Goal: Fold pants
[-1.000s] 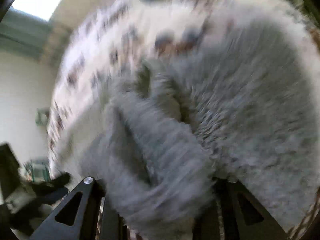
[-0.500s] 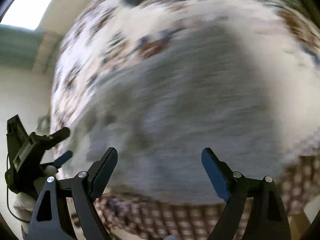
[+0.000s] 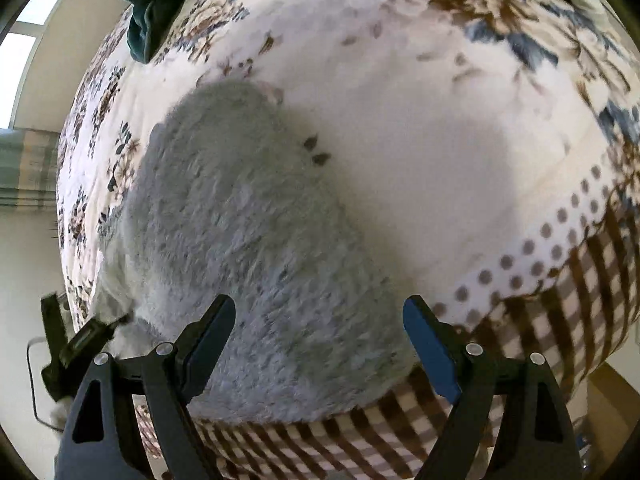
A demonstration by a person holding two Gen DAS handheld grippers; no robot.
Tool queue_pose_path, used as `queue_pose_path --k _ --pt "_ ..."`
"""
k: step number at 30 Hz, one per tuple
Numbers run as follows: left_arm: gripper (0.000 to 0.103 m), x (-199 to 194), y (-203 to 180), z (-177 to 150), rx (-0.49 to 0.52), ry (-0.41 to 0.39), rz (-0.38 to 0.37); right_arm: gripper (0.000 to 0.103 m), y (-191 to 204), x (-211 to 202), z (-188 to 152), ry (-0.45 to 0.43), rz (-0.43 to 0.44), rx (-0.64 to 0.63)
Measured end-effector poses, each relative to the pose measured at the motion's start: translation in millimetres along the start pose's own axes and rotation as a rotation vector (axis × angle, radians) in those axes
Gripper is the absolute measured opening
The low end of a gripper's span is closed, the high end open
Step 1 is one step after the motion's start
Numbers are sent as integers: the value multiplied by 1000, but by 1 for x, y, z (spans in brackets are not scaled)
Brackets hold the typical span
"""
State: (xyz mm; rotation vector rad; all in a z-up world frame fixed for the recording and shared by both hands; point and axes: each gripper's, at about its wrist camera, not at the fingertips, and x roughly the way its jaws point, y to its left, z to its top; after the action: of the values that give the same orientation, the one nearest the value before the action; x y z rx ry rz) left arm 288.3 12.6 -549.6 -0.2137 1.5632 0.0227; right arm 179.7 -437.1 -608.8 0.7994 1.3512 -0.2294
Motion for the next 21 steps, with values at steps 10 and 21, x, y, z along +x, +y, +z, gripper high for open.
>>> queue_pose_path --k 10,21 --pt "101 -8 -81 -48 208 34 -73 88 20 11 -3 30 -14 -24" --pt "54 -29 -26 -29 59 -29 -196 88 27 10 17 39 -37 -59"
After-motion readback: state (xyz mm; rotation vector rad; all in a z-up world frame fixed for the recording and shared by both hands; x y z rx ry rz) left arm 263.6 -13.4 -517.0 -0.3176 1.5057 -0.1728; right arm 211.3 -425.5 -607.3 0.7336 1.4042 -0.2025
